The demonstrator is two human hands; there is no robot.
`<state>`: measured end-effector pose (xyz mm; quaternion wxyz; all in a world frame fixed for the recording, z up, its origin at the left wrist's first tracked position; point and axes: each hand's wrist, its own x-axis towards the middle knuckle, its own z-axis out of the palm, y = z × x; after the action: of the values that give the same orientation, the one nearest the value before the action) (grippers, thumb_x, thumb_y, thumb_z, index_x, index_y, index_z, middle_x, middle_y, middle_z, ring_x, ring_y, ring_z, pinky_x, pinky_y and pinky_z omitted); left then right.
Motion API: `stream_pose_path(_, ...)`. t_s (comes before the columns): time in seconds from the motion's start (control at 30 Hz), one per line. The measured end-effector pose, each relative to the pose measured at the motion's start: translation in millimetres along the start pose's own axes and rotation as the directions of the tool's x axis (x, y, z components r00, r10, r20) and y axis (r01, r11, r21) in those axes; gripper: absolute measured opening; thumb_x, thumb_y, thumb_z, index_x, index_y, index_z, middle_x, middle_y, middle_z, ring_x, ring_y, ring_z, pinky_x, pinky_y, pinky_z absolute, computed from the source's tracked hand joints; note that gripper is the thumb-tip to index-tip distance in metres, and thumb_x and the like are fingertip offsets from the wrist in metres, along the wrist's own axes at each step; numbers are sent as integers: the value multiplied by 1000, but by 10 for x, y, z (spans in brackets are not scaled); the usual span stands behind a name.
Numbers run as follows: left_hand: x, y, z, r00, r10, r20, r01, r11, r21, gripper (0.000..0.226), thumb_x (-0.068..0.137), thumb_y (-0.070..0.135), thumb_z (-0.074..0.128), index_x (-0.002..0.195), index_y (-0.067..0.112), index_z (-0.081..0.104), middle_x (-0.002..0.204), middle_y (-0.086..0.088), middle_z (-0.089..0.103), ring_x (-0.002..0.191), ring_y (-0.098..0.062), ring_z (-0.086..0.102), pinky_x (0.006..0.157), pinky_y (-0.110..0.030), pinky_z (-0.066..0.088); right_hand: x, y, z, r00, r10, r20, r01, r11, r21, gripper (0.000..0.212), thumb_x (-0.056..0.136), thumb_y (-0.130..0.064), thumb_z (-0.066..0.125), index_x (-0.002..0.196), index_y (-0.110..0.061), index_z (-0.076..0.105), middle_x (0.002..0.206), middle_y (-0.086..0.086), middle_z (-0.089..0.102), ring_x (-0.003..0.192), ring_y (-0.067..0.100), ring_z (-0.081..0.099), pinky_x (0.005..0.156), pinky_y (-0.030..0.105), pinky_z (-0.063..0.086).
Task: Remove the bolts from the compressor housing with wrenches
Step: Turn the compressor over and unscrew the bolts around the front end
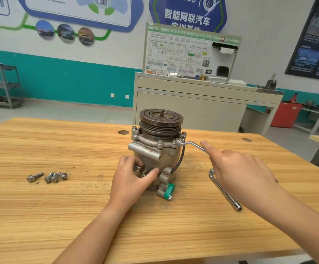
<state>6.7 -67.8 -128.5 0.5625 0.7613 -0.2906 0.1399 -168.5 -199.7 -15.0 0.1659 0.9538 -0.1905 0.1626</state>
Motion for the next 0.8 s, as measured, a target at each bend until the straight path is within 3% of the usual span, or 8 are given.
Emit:
stream_pose_path(0.17, 5, -1, -3, 1000, 0, 3, 0, 1000, -10, 34, 58, 50, 70, 73, 26, 50, 87, 9, 49, 86, 9, 45, 66, -2, 33, 125, -159, -22, 999, 48, 16, -45, 992, -117, 72, 90, -4, 35, 146, -28, -3, 76, 0, 34, 68, 25, 44, 47, 29, 24)
stream_pose_path(0.23, 5, -3, -3, 1000, 8, 3, -8, 1000, 3, 34, 58, 51, 69, 72, 28, 48, 86, 9, 49, 87, 8, 45, 65, -1, 32, 165, -194, -49, 999, 32, 40, -25, 986, -164, 71, 90, -2, 35, 147, -24, -1, 78, 2, 32, 73, 26, 49, 48, 30, 26)
stream_pose_path(0.33, 8, 0, -1, 1000, 14, -2, -14, 1000, 12, 34, 58, 52, 67, 71, 28, 47, 86, 9, 48, 87, 9, 45, 63, -1, 32, 171, -275, -160, 996, -25, 83, 46, 964, -261, 70, 89, 1, 36, 147, -15, -1, 80, 5, 36, 67, 24, 43, 41, 29, 20)
stream_pose_path(0.47, 9, 9, -6, 1000, 3, 12, -3, 1000, 4, 35, 57, 52, 67, 71, 27, 48, 87, 9, 48, 86, 8, 46, 65, -2, 32, 180, -477, -253, 980, -28, 196, 88, 949, -304, 68, 88, 6, 38, 144, 2, 0, 109, 15, 53, 79, 27, 57, 39, 28, 23)
stream_pose_path(0.57, 11, 19, -15, 1000, -3, 15, 3, 1000, -3, 35, 57, 52, 67, 72, 27, 48, 87, 9, 48, 85, 8, 46, 66, -2, 33, 231, -571, -352, 969, -60, 240, 147, 921, -361, 63, 88, 7, 39, 142, 9, 6, 113, 17, 54, 68, 23, 45, 38, 27, 23)
stream_pose_path(0.63, 11, 24, -20, 1000, -1, 21, 1, 1000, -8, 34, 57, 52, 67, 72, 28, 48, 88, 9, 49, 84, 9, 46, 65, -2, 32, 322, -492, -428, 960, -125, 251, 223, 884, -411, 53, 89, 5, 40, 139, 7, 23, 94, 9, 56, 60, 22, 46, 39, 26, 24)
stream_pose_path(0.7, 8, 24, -21, 1000, 0, 26, 1, 1000, -7, 34, 57, 52, 67, 72, 28, 48, 88, 10, 49, 84, 9, 46, 65, -1, 32, 408, -361, -483, 957, -177, 231, 266, 855, -446, 42, 90, -1, 41, 131, -7, 44, 64, 0, 39, 48, 16, 33, 38, 25, 24)
stream_pose_path(0.8, 12, 21, -18, 1000, -6, 27, 6, 1000, -5, 35, 57, 52, 67, 73, 27, 49, 89, 10, 49, 82, 7, 47, 66, -1, 32, 531, -136, -444, 956, -215, 202, 287, 835, -469, 41, 90, -5, 40, 128, -19, 47, 57, -4, 31, 44, 12, 27, 36, 24, 22)
